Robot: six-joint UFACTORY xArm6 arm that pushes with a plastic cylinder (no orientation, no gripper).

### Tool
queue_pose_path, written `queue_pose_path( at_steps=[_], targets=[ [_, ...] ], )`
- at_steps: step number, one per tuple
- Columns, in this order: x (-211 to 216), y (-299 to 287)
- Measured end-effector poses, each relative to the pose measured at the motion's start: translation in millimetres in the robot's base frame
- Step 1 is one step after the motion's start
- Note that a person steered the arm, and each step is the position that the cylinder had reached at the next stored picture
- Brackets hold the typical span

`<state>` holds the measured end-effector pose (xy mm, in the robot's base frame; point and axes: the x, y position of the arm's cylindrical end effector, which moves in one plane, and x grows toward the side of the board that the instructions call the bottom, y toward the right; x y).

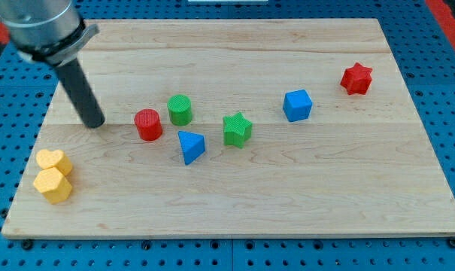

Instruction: Move the green blocks to the bottom right of the board

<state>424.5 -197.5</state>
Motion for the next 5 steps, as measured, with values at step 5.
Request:
queue_pose_path(
  at_steps=[5],
  targets=[
    [-15, 122]
  ],
)
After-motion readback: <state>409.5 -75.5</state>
